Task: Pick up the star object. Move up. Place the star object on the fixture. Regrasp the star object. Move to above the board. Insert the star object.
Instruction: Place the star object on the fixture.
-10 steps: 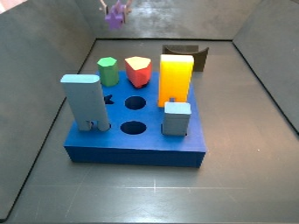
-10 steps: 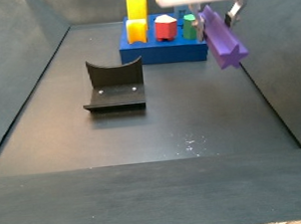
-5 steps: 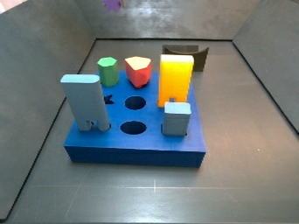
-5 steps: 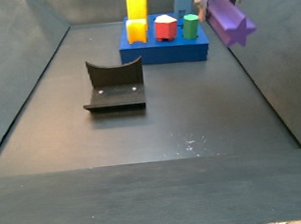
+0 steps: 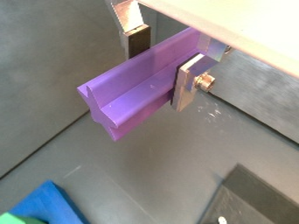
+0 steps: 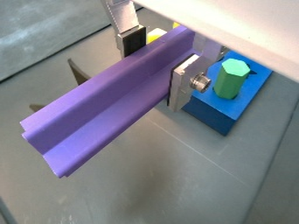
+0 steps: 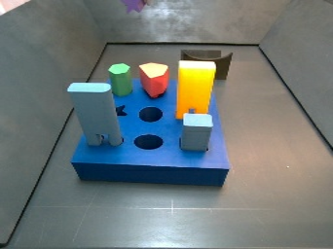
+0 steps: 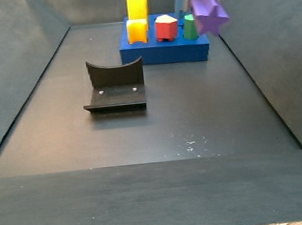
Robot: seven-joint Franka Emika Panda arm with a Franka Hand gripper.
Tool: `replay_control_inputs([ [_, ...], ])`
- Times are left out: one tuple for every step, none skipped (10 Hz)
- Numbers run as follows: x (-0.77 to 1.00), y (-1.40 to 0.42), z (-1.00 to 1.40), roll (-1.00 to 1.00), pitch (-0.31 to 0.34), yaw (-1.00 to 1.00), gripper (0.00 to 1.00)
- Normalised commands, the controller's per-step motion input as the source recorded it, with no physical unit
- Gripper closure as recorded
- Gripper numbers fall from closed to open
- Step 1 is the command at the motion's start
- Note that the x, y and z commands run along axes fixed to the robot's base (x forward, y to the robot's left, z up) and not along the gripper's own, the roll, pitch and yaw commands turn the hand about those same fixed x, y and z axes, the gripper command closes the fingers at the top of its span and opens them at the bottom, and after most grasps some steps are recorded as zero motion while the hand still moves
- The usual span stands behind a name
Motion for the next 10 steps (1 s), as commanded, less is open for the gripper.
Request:
replay_control_inputs([
  [1.00, -0.14, -0.03, 0.03, -0.029, -0.12, 1.00],
  [1.00, -0.13, -0.03, 0.02, -0.012, -0.09, 1.00],
  [1.00, -0.11, -0.03, 0.01, -0.001, -0.05, 1.00],
  [1.00, -0.11, -0.03, 0.00, 0.005, -0.02, 1.00],
  [1.00, -0.10, -0.03, -0.01, 0.012, 0.00, 1.00],
  [1.00, -0.09, -0.03, -0.01, 0.021, 0.01, 1.00],
  [1.00, -0.08, -0.03, -0.02, 0.027, 0.01, 1.00],
  [1.00, -0.08, -0.03, -0.02, 0.036, 0.02, 1.00],
  [1.00, -0.07, -0.03, -0.03, 0.045, 0.02, 1.00],
  [1.00, -0.07, -0.03, -0.03, 0.052, 0.02, 1.00],
])
